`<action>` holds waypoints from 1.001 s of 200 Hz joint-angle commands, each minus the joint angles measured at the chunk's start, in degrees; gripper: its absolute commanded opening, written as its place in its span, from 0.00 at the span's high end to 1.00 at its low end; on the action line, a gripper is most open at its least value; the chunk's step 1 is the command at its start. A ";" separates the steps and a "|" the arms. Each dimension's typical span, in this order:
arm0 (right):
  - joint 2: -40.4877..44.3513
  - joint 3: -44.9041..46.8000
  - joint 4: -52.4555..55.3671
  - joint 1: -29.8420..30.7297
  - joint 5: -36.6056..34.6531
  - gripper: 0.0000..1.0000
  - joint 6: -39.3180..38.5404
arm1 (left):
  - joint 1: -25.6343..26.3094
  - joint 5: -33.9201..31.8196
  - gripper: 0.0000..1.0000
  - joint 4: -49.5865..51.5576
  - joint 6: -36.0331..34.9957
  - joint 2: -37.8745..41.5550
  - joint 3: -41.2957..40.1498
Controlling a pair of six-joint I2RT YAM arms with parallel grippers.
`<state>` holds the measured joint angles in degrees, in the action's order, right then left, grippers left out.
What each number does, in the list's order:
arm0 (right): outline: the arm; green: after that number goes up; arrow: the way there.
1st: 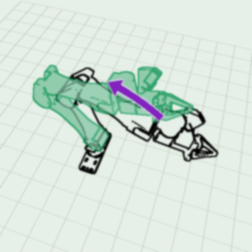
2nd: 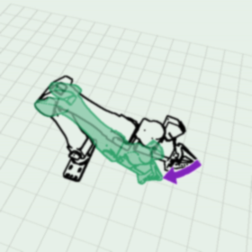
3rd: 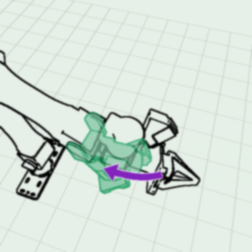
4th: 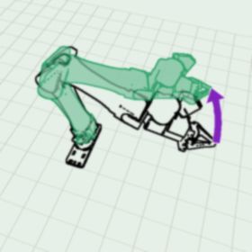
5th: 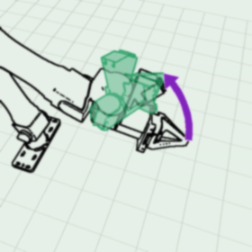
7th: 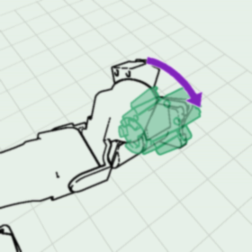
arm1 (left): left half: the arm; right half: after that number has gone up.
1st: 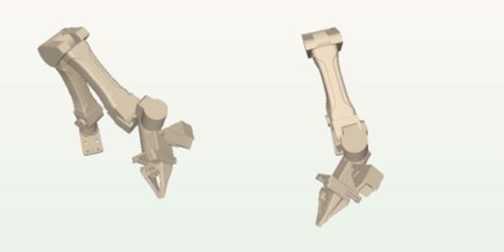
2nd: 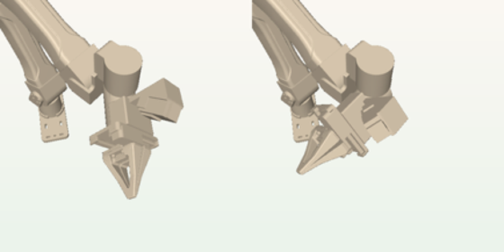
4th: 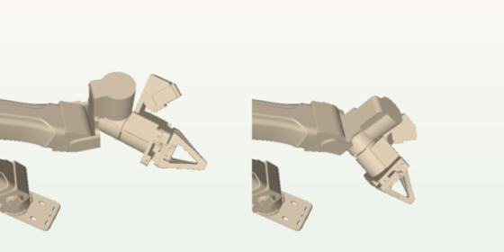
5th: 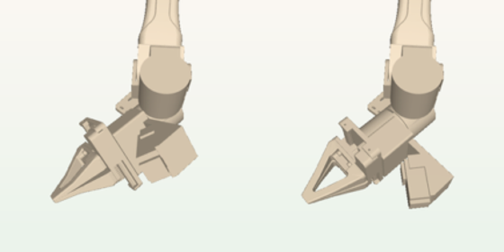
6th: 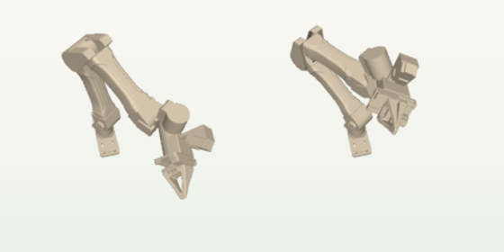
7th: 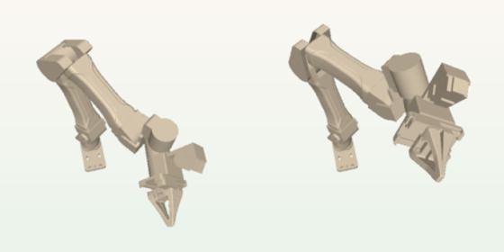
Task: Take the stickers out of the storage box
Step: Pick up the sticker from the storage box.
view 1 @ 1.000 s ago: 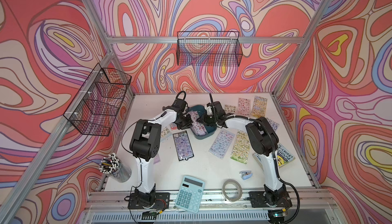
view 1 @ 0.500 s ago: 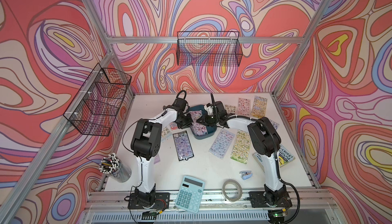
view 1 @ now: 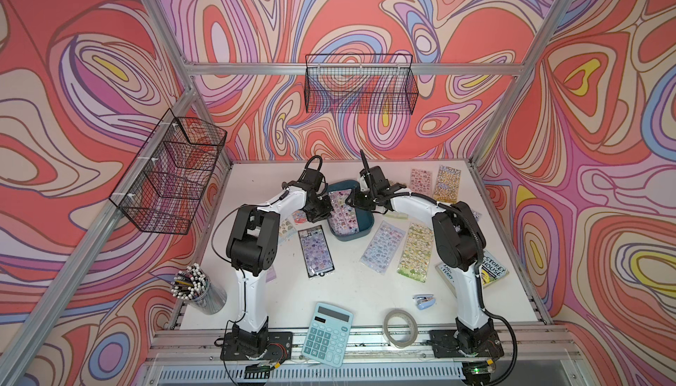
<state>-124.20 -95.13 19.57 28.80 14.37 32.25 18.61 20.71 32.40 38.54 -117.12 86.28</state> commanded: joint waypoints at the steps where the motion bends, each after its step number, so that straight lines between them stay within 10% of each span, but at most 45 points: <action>1: -1.72 -2.21 4.97 -0.32 -5.18 0.59 -2.89 | -0.12 -0.05 0.93 1.73 -0.58 -0.74 1.96; 129: -9.48 -0.82 -7.86 0.20 15.08 0.63 5.91 | -0.12 1.54 0.83 2.34 0.55 -0.08 3.83; 200: -11.07 -5.88 1.20 0.83 10.51 0.52 1.54 | -0.01 2.02 0.74 2.07 0.84 -0.30 4.28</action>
<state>-133.08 -99.50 16.56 29.41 25.69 35.35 18.57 21.78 34.72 39.05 -117.12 88.97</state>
